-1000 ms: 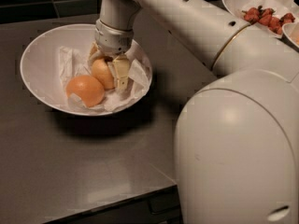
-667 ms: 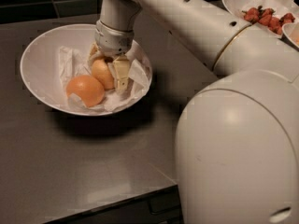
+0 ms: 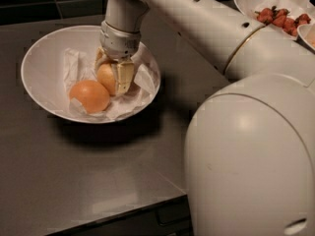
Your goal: Pick orange from white bowl
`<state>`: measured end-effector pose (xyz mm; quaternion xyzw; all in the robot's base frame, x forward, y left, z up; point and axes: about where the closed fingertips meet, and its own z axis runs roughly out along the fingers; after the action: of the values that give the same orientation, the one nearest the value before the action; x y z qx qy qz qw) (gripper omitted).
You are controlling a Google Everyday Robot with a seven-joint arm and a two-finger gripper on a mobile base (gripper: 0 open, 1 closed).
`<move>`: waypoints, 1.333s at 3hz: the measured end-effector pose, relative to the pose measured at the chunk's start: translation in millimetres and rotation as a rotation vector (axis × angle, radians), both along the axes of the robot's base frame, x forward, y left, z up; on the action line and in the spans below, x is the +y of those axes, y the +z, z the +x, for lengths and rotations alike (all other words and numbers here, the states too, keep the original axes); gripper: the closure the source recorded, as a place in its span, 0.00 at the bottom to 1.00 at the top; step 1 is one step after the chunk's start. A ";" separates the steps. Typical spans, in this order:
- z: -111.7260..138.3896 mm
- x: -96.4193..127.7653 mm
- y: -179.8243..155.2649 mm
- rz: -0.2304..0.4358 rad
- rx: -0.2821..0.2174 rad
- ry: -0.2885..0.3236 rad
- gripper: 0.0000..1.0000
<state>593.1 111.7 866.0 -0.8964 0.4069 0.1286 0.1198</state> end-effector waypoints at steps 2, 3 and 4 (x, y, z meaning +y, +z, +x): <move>0.9 1.0 13.4 0.035 -0.039 -0.022 1.00; -4.0 -2.2 39.9 0.099 -0.101 -0.027 1.00; -9.9 -4.2 68.1 0.178 -0.178 -0.010 1.00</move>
Offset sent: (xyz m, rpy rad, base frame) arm -0.0047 -0.0073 0.0358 0.0627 -0.0744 -0.0476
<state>583.3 107.5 934.1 -0.8882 0.3859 0.0834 0.2351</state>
